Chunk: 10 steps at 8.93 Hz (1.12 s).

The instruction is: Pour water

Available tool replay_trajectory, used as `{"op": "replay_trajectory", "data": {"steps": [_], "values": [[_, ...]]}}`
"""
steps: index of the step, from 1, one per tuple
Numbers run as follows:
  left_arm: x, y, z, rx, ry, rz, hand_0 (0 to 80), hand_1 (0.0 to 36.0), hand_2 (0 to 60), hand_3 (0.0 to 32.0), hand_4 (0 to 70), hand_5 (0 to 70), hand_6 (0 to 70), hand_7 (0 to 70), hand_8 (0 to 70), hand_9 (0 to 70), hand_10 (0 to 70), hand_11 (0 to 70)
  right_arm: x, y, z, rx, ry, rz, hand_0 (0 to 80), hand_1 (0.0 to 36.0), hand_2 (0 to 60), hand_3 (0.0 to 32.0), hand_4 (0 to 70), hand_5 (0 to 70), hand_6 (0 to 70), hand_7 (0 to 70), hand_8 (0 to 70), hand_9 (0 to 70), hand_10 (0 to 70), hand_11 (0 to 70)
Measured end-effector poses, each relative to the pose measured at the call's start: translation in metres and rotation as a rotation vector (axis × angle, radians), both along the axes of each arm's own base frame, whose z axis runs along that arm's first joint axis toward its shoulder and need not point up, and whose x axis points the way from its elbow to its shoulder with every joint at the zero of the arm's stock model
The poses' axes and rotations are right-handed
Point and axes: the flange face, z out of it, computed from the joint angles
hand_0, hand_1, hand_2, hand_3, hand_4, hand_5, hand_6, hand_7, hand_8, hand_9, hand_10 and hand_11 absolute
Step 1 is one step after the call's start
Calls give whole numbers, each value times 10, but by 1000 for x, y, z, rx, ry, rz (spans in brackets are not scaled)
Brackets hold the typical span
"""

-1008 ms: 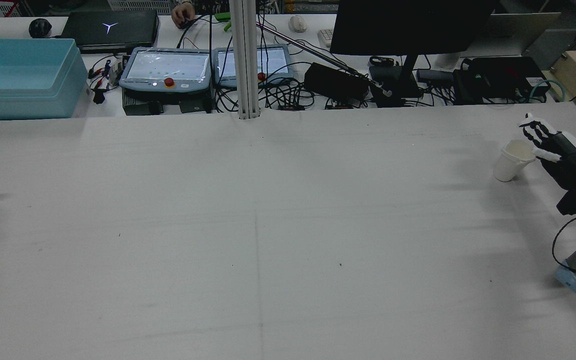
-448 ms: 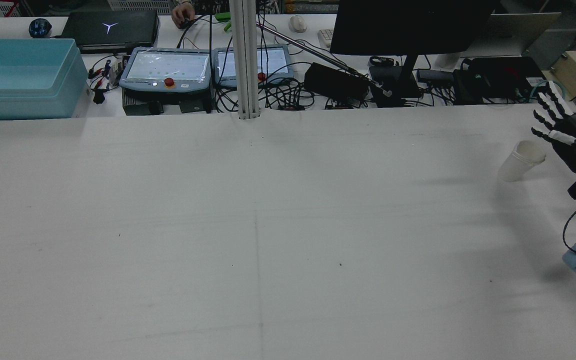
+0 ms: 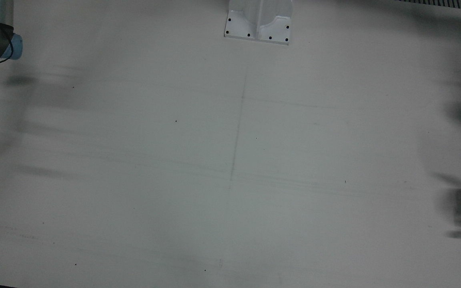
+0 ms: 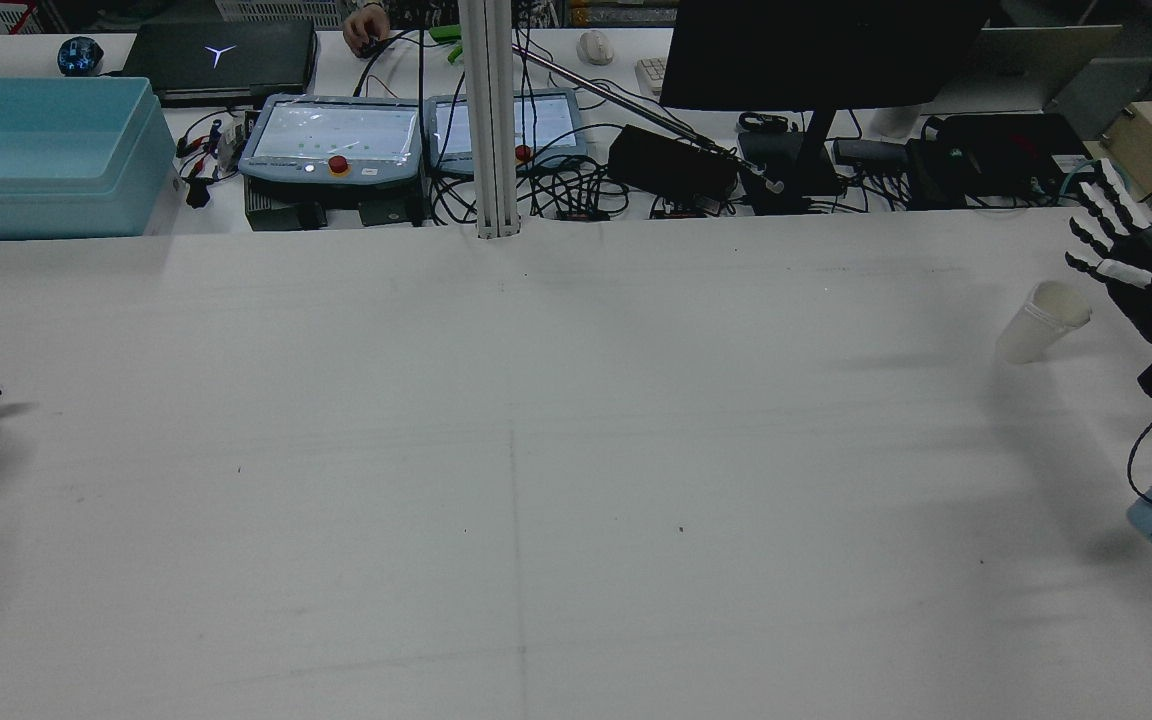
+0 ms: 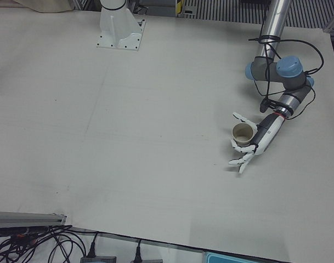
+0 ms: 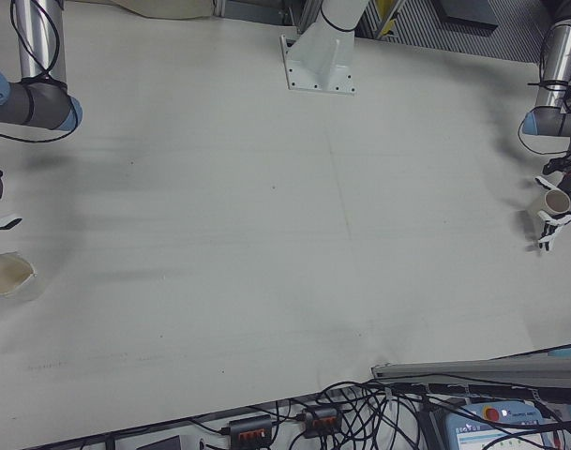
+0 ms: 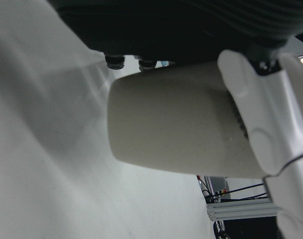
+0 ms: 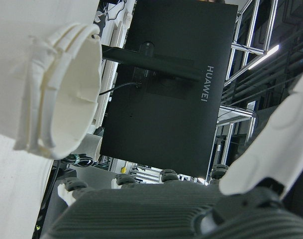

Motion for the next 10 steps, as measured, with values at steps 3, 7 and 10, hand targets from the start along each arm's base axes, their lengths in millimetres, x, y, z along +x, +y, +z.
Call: {"op": "replay_trajectory", "data": {"steps": [3, 7, 10], "values": [[29, 4, -7, 6, 21, 29, 482, 48, 0, 0, 324, 23, 37, 122, 0, 10, 0, 0, 3, 0, 0, 0, 1, 5, 421, 67, 0, 320, 0, 0, 0, 58, 0, 0, 0, 0], [31, 3, -8, 6, 28, 14, 483, 75, 0, 286, 68, 0, 0, 63, 0, 0, 0, 0, 8, 0, 0, 0, 0, 13, 423, 73, 8, 320, 0, 0, 0, 67, 0, 0, 0, 0], [28, 5, -7, -15, 45, 9, 468, 58, 0, 318, 52, 0, 0, 54, 0, 0, 0, 0, 13, 0, 0, 0, 1, 23, 424, 76, 20, 320, 0, 0, 0, 68, 0, 0, 0, 0]]}}
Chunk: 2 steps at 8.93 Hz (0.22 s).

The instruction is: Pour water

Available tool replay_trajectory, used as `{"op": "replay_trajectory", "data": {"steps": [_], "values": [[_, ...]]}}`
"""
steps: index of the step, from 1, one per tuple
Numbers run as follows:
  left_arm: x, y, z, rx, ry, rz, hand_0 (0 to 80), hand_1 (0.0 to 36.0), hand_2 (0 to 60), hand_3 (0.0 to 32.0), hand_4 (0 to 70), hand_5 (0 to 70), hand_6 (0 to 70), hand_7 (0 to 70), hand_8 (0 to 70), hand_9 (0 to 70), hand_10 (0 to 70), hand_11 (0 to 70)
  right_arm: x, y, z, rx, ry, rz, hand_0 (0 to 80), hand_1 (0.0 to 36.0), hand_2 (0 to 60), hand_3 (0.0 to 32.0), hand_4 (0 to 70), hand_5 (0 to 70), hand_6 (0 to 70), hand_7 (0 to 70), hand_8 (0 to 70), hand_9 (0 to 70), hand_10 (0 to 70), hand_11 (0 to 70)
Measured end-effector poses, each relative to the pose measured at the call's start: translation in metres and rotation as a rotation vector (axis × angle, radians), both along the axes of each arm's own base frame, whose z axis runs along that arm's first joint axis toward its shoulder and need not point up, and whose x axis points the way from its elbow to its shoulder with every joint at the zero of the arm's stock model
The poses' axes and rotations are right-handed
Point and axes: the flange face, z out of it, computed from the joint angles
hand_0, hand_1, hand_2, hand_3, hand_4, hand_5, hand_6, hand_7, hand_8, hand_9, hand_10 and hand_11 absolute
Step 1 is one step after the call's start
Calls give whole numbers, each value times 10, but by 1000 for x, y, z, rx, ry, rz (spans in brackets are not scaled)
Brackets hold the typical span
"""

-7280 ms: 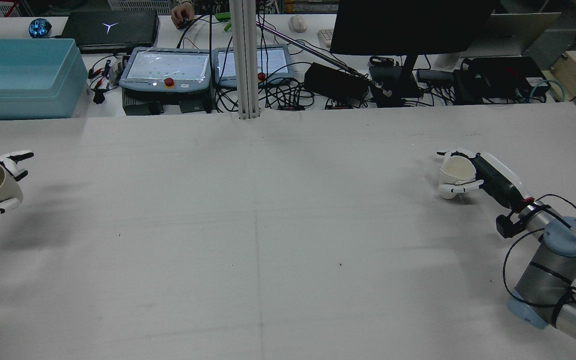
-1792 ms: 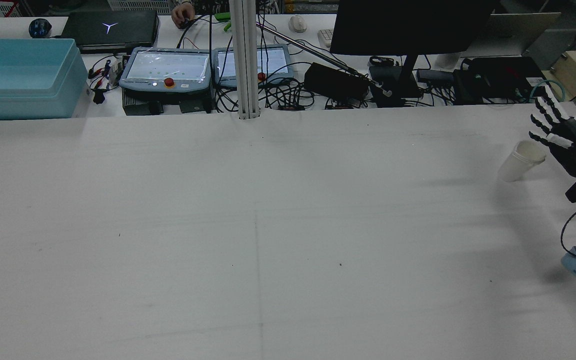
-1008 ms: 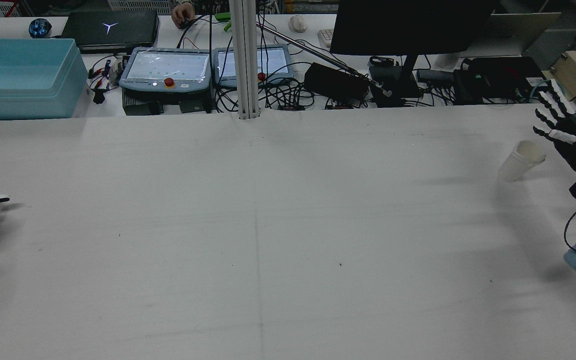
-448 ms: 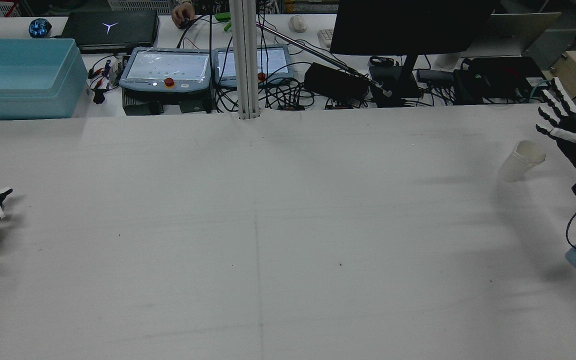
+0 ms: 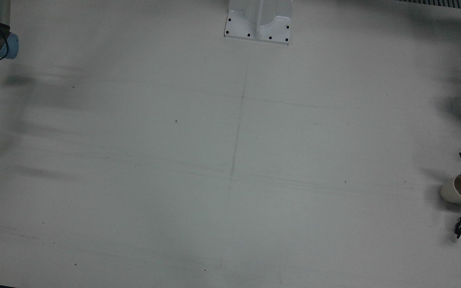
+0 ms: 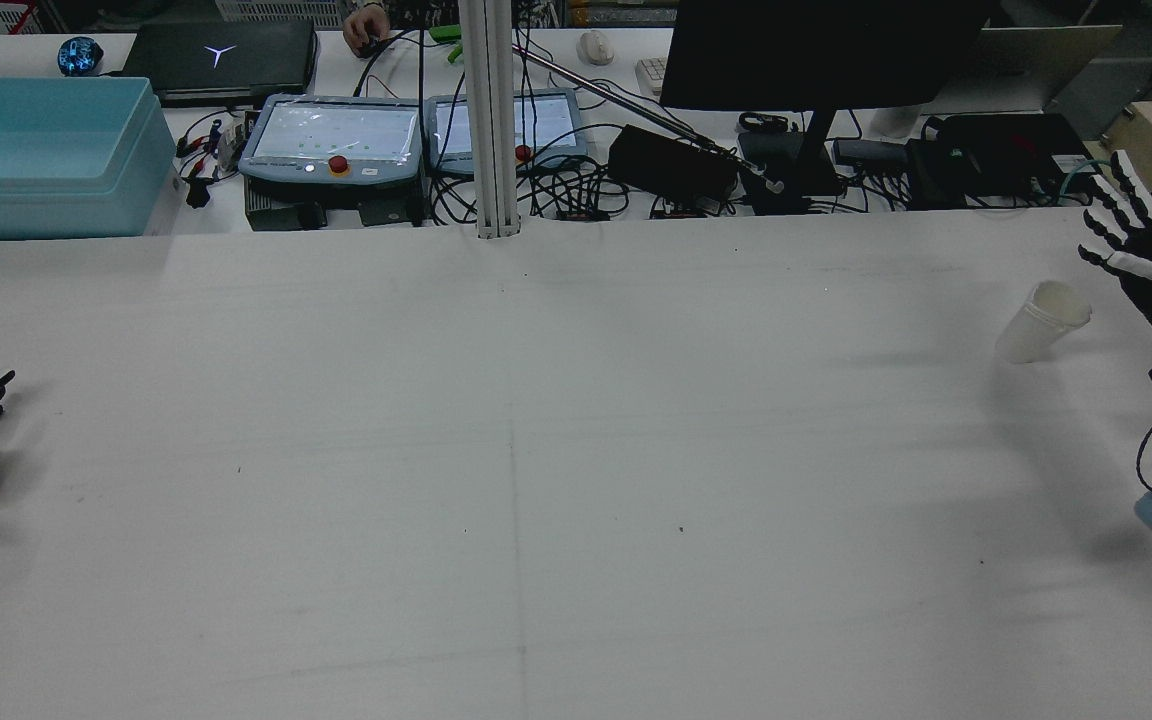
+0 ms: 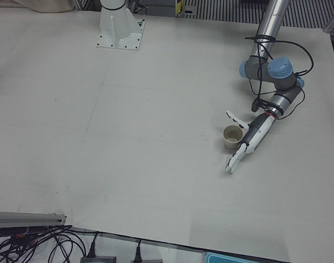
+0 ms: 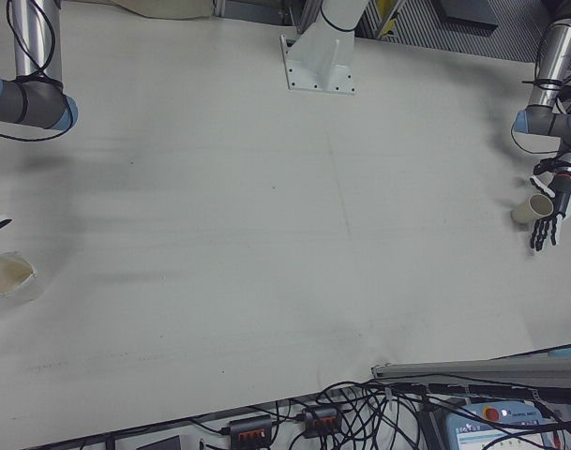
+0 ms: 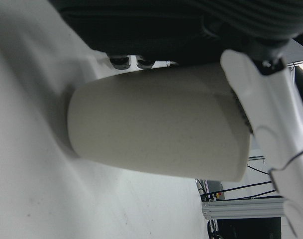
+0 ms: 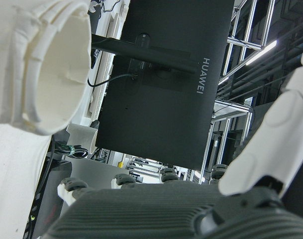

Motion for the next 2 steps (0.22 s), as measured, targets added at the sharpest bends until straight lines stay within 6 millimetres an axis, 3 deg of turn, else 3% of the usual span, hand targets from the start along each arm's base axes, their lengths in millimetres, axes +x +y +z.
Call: {"op": "replay_trajectory", "data": {"steps": [1, 2], "values": [[-6, 2, 3, -42, 34, 1, 466, 53, 0, 312, 56, 0, 0, 54, 0, 0, 0, 0, 0, 0, 0, 0, 1, 1, 424, 76, 22, 320, 0, 0, 0, 73, 0, 0, 0, 0], [-26, 1, 7, -82, 66, -29, 461, 44, 0, 298, 69, 0, 0, 58, 0, 0, 0, 0, 1, 0, 0, 0, 1, 2, 421, 73, 22, 320, 0, 0, 0, 73, 0, 0, 0, 0]]}}
